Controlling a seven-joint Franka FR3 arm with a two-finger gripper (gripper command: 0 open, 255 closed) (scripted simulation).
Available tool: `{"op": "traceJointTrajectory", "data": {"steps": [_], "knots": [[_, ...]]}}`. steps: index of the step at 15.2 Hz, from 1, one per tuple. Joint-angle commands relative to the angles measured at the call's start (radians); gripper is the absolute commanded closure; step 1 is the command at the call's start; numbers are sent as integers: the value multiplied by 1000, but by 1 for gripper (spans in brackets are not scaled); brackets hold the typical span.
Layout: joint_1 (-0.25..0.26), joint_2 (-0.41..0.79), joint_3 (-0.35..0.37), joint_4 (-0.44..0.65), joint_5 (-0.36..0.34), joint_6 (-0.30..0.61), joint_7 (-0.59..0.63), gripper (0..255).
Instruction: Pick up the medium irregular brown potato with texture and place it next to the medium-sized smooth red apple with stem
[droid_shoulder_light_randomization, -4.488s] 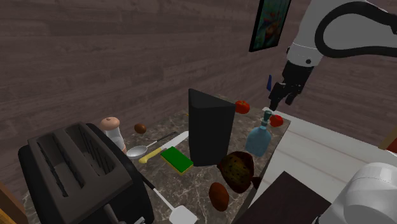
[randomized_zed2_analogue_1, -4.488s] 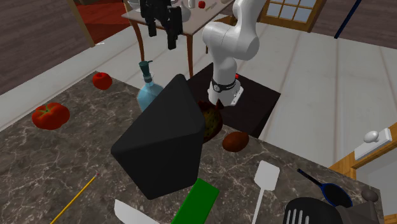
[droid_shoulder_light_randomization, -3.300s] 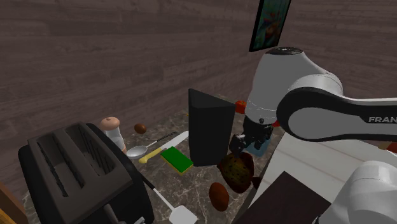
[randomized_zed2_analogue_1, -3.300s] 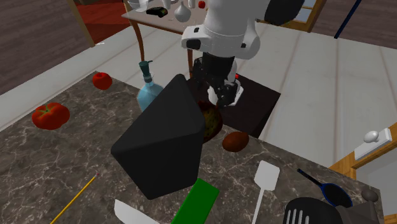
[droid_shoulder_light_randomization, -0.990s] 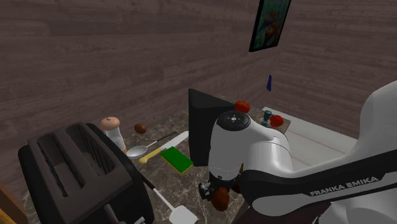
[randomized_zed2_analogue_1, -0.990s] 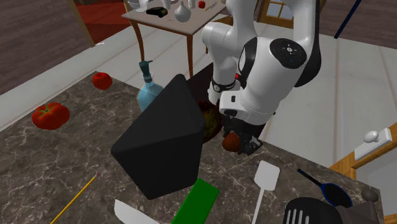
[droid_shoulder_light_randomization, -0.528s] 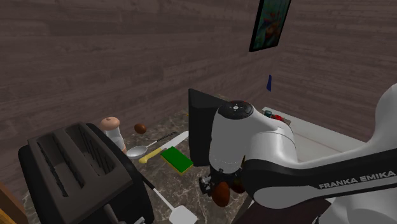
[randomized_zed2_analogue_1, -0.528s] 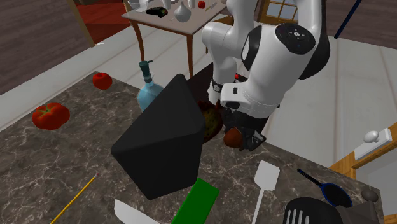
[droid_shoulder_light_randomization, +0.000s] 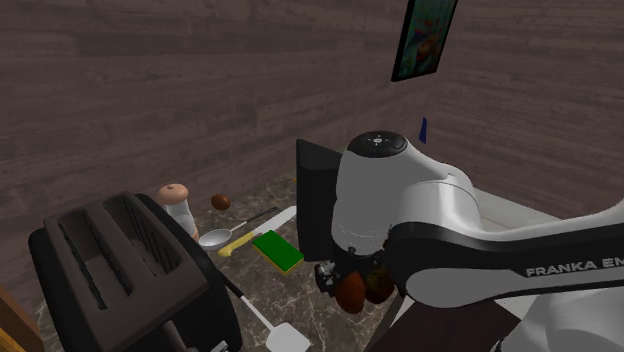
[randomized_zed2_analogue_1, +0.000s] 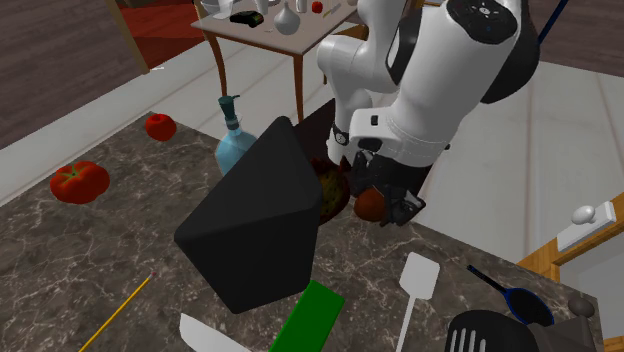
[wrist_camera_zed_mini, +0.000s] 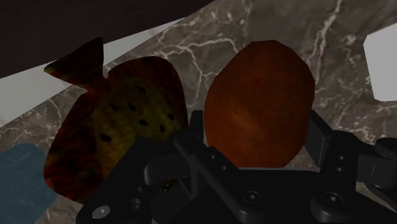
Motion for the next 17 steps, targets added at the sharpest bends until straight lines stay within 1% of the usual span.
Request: {"op": "traceJointTrajectory", "data": {"steps": [1,13,14,17], "knots": [[3,-15,-10,19,0,-34,-6,255],[5,-68,-60,141,-9,-208,-30,255],[6,-69,-60,142,-9,-209,-31,255],[-4,-118,-131,87,-23,-205,-110,255]]}}
